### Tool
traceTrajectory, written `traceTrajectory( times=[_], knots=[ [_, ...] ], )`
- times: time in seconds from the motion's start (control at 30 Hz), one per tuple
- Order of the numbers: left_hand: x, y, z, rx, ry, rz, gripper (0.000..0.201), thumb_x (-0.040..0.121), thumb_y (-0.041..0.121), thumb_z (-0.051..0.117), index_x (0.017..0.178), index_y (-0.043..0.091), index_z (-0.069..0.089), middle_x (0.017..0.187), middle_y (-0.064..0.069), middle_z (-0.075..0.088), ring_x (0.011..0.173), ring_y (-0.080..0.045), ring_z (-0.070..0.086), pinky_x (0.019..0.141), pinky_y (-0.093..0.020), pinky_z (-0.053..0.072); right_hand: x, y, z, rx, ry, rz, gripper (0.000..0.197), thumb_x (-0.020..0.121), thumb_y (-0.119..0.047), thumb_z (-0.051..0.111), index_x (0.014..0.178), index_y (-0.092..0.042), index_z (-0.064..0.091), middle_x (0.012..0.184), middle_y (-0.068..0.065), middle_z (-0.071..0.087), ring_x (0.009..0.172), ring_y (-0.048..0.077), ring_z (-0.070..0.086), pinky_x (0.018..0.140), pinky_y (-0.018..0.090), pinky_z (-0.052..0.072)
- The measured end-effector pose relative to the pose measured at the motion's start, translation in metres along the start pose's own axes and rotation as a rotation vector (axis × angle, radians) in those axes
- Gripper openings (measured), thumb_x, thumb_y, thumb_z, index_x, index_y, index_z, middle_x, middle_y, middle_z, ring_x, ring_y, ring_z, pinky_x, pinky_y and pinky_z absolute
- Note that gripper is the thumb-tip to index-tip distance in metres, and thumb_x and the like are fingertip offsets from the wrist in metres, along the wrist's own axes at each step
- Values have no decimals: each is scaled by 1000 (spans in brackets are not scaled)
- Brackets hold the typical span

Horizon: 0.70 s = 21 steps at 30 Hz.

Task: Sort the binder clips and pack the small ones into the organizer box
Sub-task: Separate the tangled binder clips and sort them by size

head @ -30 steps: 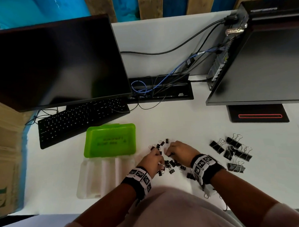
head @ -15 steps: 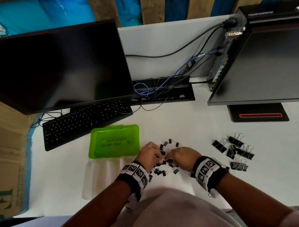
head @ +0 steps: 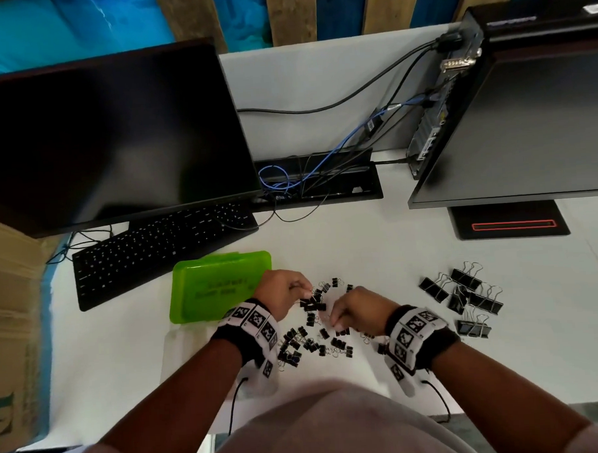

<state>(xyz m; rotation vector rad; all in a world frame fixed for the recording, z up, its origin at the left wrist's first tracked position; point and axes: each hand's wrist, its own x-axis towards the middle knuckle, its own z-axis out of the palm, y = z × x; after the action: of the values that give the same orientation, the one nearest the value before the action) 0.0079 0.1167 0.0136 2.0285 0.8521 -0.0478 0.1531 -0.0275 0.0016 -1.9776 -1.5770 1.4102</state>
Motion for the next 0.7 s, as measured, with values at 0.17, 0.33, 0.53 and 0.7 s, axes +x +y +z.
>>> traceTrajectory(
  times=[0.17,0.33,0.53,0.7],
  knots=[
    [29,22,11,-7,-32,-19,4,81,17,69,84,18,71,84,-3,74,74,-13,67,75,-25,56,-8,25,-38,214,193,69,8,80,-15,72,88,-14,74,83,-3,72,74,1,62,72,14,50],
    [63,43,39,-55,-22,-44,6,82,16,69,87,13,72,88,-7,73,80,-15,67,80,-24,54,-4,64,-65,206,425,206,4,82,-11,69,84,-15,71,83,-3,70,70,0,60,71,11,45],
    [90,58,73,-32,-89,17,20,88,1,57,102,8,69,101,-9,71,90,-11,64,82,-10,44,5,86,-73,208,490,297,17,84,-1,61,91,-12,72,92,4,74,79,10,64,80,13,48],
    [95,52,69,82,-212,89,61,80,-20,35,125,16,57,125,-7,58,113,-21,56,100,-24,42,3,92,-74,204,475,251,16,86,-8,60,94,-17,71,96,3,73,85,14,65,87,28,52]
  ],
)
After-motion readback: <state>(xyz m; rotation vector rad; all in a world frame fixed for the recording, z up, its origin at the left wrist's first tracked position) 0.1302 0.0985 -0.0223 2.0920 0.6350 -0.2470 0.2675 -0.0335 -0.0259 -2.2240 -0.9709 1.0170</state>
